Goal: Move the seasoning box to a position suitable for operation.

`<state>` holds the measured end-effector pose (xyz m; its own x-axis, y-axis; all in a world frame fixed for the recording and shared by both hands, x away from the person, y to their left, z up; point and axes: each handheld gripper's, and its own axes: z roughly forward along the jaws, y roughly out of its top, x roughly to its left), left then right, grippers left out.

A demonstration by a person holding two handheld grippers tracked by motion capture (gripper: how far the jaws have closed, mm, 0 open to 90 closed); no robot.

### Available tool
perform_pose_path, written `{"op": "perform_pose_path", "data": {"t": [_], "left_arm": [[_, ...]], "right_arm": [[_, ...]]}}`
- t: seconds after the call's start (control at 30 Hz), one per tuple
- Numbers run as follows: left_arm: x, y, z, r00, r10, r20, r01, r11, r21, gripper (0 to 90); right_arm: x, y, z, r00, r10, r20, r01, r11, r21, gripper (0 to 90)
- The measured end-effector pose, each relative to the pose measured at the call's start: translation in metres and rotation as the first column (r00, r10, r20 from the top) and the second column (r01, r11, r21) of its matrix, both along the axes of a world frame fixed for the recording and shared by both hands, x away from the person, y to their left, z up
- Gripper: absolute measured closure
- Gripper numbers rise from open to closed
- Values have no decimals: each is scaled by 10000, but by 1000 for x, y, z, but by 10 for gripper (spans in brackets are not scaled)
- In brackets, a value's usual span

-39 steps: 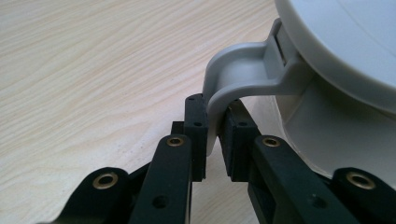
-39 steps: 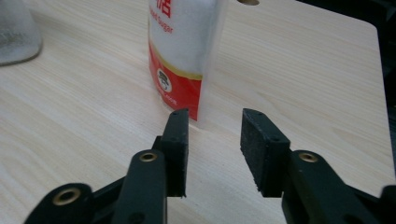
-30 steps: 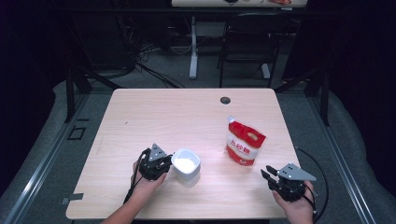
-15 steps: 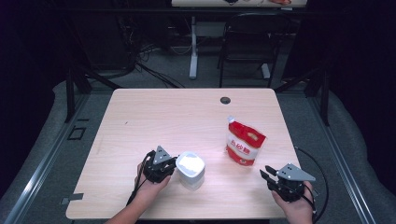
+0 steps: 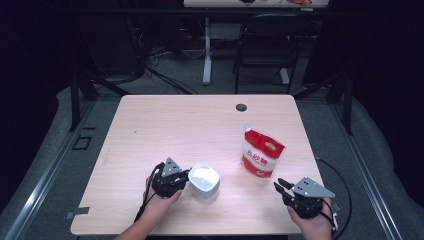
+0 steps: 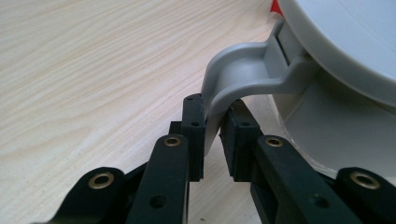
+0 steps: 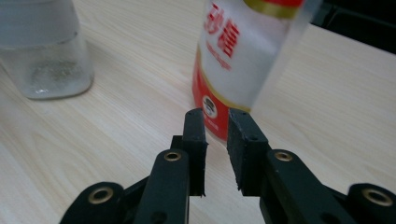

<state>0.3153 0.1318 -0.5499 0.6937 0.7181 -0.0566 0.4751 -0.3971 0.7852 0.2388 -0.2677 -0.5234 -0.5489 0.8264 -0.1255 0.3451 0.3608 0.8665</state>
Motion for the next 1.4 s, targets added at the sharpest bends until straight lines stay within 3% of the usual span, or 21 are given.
{"op": "perform_pose_path", "data": {"t": [0.33,0.63,0.87,1.07,1.3,1.4], "left_arm": [[-9,5,6,9995,-305,4,305,9994,163,748],[-9,9,9,9990,-374,243,374,9993,42,814],[-12,9,9,9988,-363,321,362,9993,33,820],[-14,9,9,9984,-445,359,440,9989,132,823],[-15,14,8,9992,-405,30,406,9987,-314,814],[-16,15,9,9990,-438,-50,436,9985,-342,813]], "right_arm": [[-2,25,19,9953,964,-127,-960,9950,276,869],[15,53,32,9854,1688,-205,-1679,9851,371,888],[30,82,32,9753,2199,-232,-2182,9740,604,894],[37,105,34,9650,2616,-193,-2603,9641,529,900],[35,112,26,9578,2866,-213,-2834,9542,959,900],[35,113,21,9562,2907,-340,-2878,9551,709,899]]}}
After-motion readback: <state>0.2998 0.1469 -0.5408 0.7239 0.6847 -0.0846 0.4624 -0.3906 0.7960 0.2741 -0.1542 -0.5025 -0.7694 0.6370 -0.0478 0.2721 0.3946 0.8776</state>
